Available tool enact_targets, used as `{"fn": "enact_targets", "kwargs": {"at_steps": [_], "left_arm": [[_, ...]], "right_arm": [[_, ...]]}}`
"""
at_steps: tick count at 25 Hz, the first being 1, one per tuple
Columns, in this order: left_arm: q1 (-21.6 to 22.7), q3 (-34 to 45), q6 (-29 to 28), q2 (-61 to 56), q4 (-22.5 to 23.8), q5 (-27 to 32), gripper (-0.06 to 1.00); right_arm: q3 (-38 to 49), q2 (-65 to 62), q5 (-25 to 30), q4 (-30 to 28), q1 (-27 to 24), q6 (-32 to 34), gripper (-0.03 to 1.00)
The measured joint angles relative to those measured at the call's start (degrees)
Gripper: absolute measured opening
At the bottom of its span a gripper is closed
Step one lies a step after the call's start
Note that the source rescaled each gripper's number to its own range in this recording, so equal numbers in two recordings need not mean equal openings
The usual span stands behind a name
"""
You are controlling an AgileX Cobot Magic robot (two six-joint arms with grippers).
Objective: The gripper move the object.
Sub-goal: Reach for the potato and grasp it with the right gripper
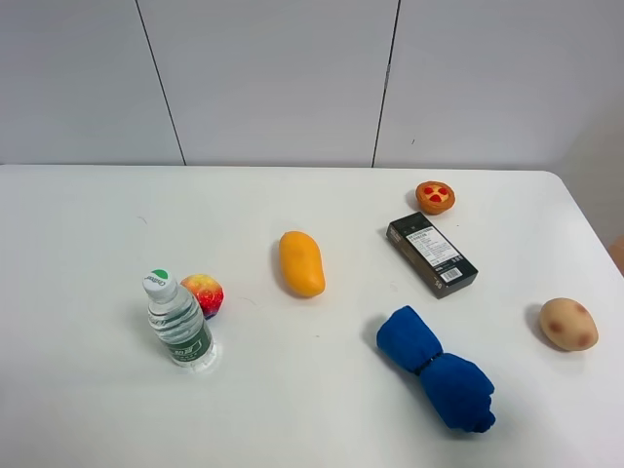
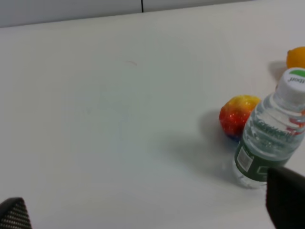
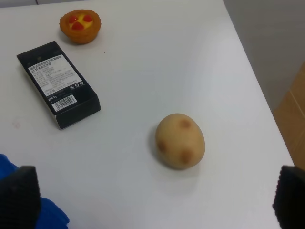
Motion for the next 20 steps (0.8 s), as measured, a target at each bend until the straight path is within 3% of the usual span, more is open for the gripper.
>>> {"fn": "enact_targets", "kwargs": {"at_steps": [13,20], "left_arm": [[0.0,0.0,0.0,0.0,0.0,0.0,1.00],[0.0,0.0,0.0,0.0,0.0,0.0,1.00]], "right_arm": [[0.0,0.0,0.0,0.0,0.0,0.0,1.00],[0.0,0.0,0.0,0.0,2.9,0.1,1.00]]}}
